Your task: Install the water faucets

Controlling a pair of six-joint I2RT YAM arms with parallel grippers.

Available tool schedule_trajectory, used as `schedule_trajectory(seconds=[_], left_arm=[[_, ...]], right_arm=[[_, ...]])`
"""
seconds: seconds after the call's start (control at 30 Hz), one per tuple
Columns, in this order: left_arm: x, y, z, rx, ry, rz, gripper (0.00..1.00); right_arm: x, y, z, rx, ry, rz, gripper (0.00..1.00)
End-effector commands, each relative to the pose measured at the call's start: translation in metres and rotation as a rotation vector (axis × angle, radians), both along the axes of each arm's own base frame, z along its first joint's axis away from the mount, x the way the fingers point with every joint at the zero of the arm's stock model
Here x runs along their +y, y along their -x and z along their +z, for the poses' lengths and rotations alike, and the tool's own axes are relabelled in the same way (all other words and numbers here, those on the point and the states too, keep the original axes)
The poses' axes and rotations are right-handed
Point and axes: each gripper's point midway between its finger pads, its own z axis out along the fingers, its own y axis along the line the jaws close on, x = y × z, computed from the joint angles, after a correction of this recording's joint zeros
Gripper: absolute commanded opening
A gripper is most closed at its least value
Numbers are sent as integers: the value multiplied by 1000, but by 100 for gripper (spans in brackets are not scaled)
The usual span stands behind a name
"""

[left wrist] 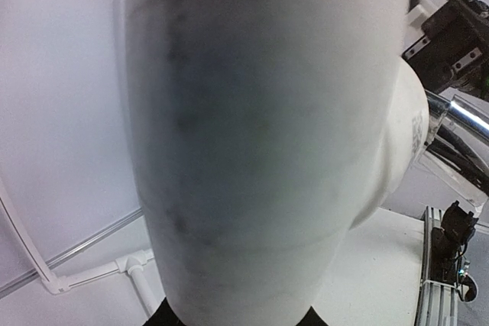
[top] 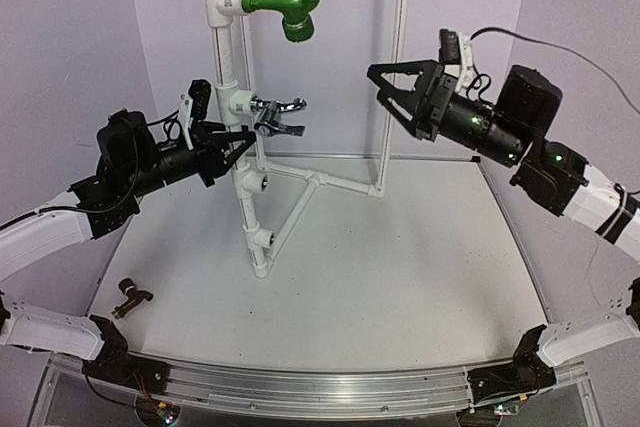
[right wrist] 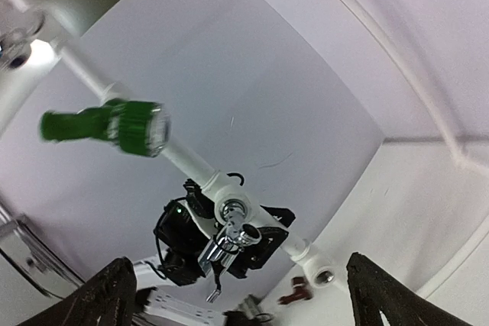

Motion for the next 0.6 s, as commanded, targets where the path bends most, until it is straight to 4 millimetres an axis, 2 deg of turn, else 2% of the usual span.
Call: schedule_trajectory(seconds=[0.0,0.1,0.2,0.27,0.37,0.57], left_arm=[[0,5,-59,292,-57,-11,0],[-1,5,-61,297,-59,-10,0],[-3,4,-61,303,-60,-16,0],[-4,4,-60,306,-59,-22,0],[-5,5,-58,305,-57,-34,0],[-5,6,-57,301,-57,-37,0]], right_arm=[[-12,15,14,-693,373,-107,92],[-13,20,14,-1012,533,-137,91],[-3,25,7,-1232,626,-103,94],[0,22,8,-1336,668,-132,97],[6,16,10,-1452,713,-168,95],[26,26,-8,-1744,751,-78,92]])
